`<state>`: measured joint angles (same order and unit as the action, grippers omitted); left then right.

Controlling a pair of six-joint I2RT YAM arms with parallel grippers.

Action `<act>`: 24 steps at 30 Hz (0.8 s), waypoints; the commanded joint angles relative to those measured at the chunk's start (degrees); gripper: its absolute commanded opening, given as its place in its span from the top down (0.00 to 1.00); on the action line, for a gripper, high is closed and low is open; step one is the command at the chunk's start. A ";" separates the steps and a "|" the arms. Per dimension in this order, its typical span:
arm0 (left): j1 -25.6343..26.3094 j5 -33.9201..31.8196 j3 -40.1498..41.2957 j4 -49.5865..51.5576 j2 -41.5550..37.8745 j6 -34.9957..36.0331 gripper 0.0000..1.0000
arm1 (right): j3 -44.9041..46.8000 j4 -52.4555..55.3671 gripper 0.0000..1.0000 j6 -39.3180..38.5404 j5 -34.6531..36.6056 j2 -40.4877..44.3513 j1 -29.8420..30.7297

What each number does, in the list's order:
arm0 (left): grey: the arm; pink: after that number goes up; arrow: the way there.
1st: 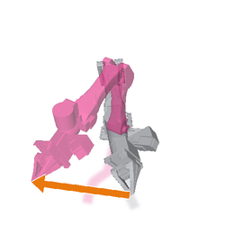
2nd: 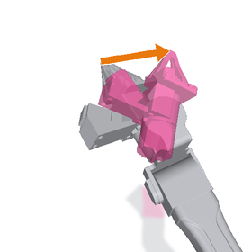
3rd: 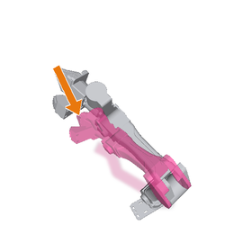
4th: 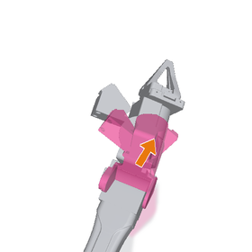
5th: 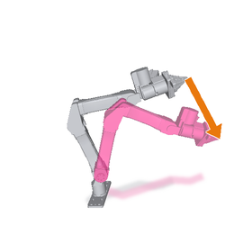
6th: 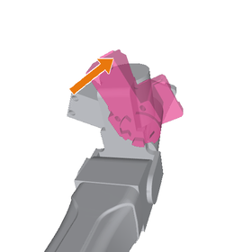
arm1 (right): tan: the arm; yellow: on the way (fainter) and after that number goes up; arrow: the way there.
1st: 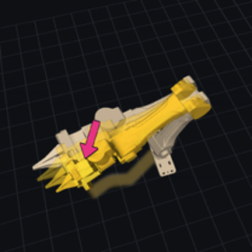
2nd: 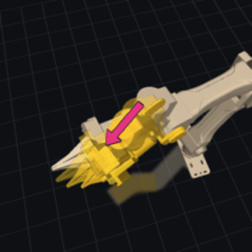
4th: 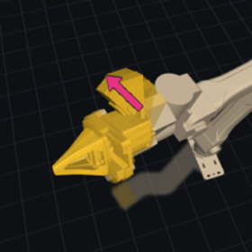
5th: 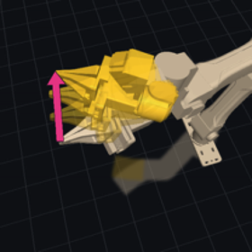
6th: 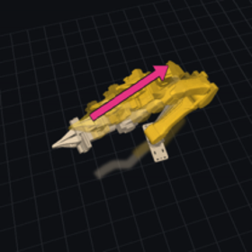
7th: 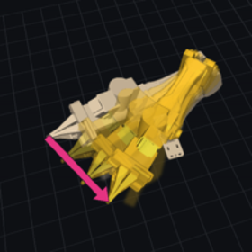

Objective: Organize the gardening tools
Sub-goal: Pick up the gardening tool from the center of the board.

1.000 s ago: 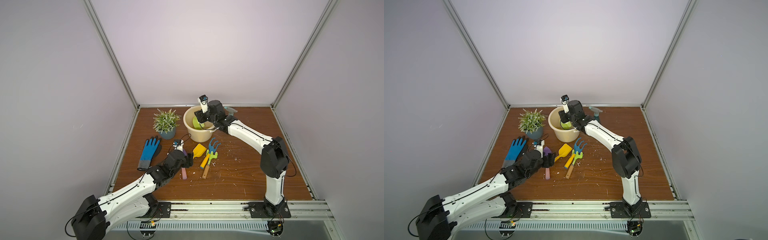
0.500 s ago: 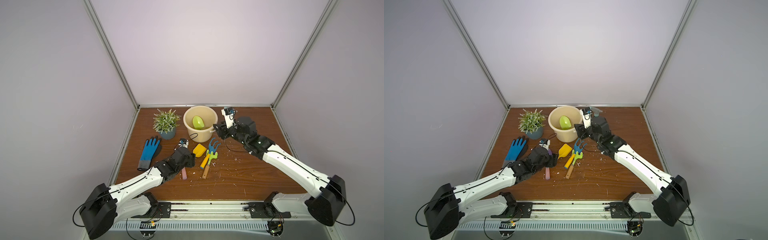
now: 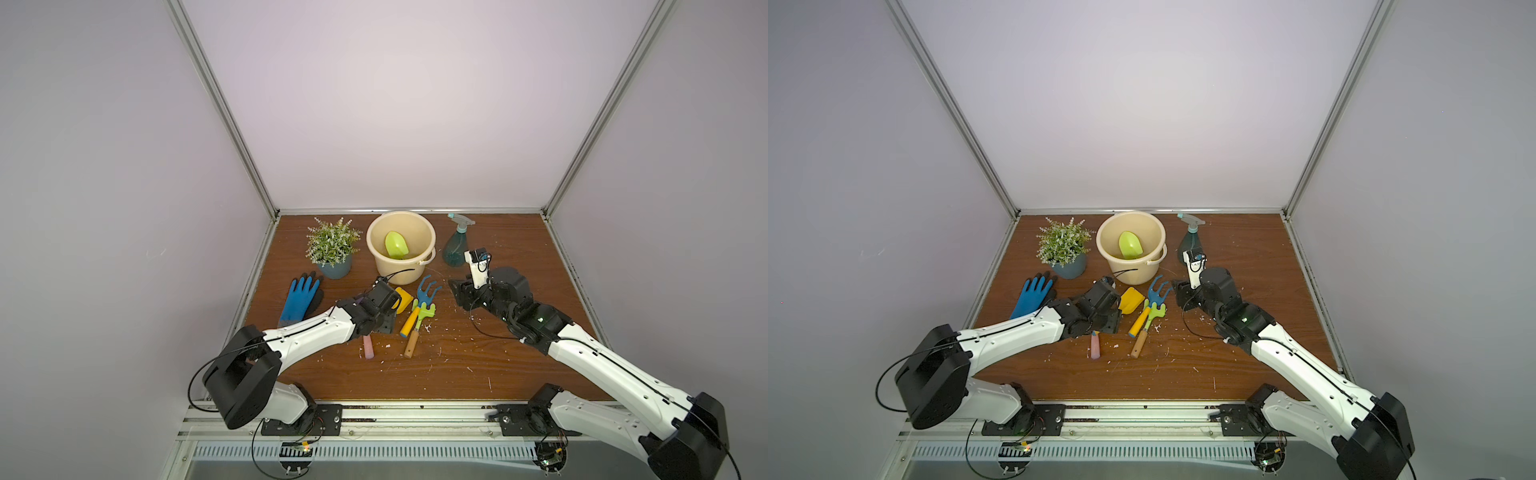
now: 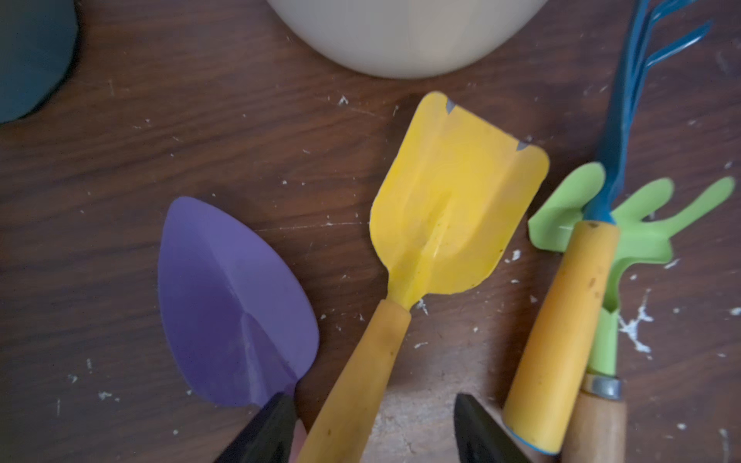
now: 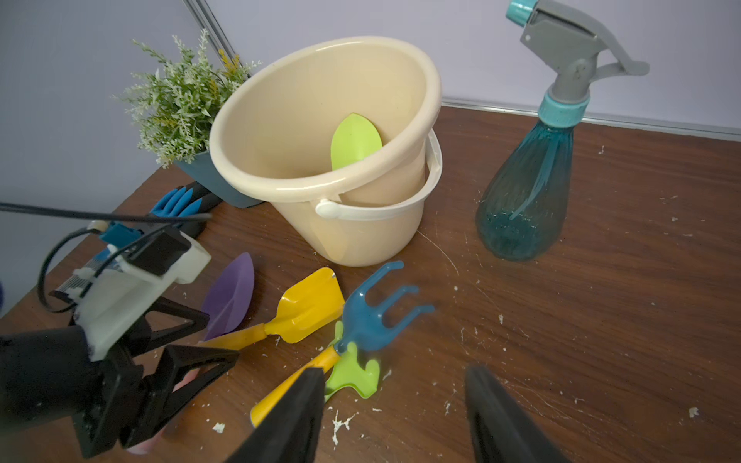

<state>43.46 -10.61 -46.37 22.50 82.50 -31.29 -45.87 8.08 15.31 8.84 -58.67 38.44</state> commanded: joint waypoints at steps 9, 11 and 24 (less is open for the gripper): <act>-0.43 -0.09 -2.25 5.89 4.44 4.94 0.40 | 1.02 -0.87 0.38 1.45 2.11 1.50 -0.55; -0.25 -0.17 -2.25 5.49 4.73 5.39 0.41 | 1.32 -0.88 0.38 1.63 2.47 1.61 -0.60; 0.51 0.50 -2.05 4.57 5.35 7.13 0.71 | 2.79 -0.91 0.37 3.39 5.00 2.78 -0.73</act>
<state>43.53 -10.35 -47.53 26.46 87.90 -24.91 -43.99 8.21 17.45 11.97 -56.95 38.00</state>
